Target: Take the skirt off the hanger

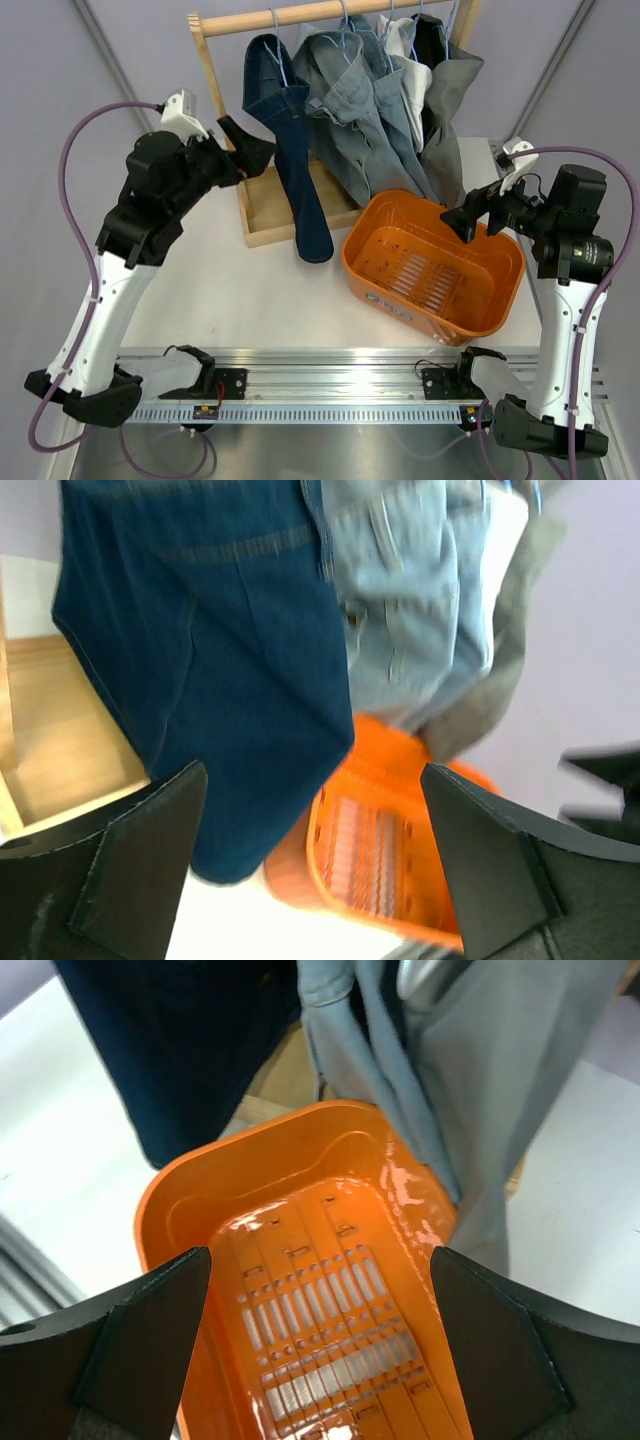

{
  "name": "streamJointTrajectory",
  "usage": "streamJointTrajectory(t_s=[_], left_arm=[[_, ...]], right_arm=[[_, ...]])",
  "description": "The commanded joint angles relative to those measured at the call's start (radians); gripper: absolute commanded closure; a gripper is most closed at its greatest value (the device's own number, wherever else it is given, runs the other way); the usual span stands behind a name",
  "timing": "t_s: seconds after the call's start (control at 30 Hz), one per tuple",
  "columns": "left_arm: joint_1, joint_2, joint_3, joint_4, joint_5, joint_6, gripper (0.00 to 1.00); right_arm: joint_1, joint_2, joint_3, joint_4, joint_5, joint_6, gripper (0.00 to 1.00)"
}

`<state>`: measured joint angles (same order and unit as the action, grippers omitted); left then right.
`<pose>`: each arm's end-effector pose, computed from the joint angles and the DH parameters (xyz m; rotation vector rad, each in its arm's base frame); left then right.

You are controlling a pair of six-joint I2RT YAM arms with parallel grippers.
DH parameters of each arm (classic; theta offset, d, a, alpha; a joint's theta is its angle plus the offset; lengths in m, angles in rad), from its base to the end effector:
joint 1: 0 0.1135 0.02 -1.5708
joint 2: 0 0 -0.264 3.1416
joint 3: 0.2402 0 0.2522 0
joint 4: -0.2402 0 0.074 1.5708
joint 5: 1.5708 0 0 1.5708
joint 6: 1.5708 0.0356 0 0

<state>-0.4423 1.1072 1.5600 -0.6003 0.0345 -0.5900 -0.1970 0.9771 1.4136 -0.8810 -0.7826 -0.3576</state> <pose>0.1842 -0.0886 0.4946 -0.1051 1.7807 -0.7859 0.1604 -0.0064 0.4476 -0.6254 1.7958 0.4122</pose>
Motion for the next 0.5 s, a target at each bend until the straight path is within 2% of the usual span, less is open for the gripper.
streamJointTrajectory(t_s=[0.0, 0.13, 0.23, 0.47], left_arm=[[-0.003, 0.087, 0.162, 0.072, -0.116, -0.048, 0.11], [-0.007, 0.234, 0.312, 0.102, -0.160, -0.033, 0.17], [-0.012, 0.327, 0.379, 0.152, -0.202, -0.010, 0.17], [-0.044, 0.466, 0.451, 0.310, -0.341, 0.107, 0.20]], right_arm=[[0.002, 0.021, 0.021, -0.056, -0.113, -0.060, 0.01], [0.002, 0.034, 0.002, -0.021, -0.164, -0.040, 0.00], [0.002, 0.034, -0.016, 0.025, -0.179, -0.009, 0.01], [0.002, 0.025, -0.056, 0.106, -0.204, 0.042, 0.01]])
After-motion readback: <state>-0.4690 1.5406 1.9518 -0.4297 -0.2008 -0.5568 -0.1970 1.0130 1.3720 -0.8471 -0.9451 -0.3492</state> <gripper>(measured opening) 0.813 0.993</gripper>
